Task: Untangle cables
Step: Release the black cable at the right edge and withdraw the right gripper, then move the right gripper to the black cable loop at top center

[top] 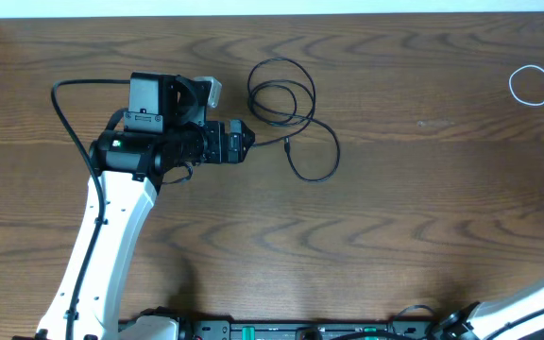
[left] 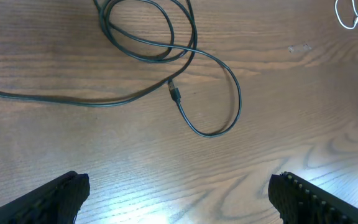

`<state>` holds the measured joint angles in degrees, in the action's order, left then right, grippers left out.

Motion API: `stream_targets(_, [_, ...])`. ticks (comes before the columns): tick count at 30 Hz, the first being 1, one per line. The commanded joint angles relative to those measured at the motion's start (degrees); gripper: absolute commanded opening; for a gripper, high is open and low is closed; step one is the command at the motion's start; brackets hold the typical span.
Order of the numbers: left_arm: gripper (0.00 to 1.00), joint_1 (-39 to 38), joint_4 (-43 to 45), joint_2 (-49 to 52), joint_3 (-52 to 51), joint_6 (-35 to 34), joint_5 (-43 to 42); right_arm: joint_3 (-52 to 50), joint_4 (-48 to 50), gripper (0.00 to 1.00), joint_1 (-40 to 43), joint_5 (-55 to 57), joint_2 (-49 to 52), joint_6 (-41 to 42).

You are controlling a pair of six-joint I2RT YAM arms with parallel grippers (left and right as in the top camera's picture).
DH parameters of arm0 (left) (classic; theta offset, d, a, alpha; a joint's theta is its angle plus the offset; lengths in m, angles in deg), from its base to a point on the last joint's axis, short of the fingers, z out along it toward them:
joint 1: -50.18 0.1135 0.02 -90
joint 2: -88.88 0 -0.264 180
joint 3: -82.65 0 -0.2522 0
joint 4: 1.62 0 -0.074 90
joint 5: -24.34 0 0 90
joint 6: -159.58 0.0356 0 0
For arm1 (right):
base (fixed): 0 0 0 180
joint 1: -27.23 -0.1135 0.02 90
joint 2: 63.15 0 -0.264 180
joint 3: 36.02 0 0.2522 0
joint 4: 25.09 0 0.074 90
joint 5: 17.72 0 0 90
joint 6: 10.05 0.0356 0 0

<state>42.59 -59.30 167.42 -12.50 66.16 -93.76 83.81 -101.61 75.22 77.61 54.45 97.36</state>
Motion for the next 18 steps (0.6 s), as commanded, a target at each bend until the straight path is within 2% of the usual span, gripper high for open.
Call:
stream_targets(1, [0.98, 0.2, -0.2, 0.1, 0.7, -0.3, 0.5, -0.3, -0.4, 0.79, -0.2, -4.4, 0.7, 0.7])
stream_targets(5, [0.98, 0.2, -0.2, 0.1, 0.7, -0.3, 0.5, 0.3, -0.2, 0.80, -0.5, -8.3, -1.1, -1.1])
stream_targets(10, [0.98, 0.2, -0.2, 0.1, 0.7, -0.3, 0.5, 0.5, 1.1, 0.81, -2.6, -21.1, -6.2, -6.7])
stream_targets(18, [0.98, 0.2, -0.2, 0.1, 0.7, -0.3, 0.5, 0.5, 1.2, 0.82, -13.9, -34.0, -12.6, -17.9])
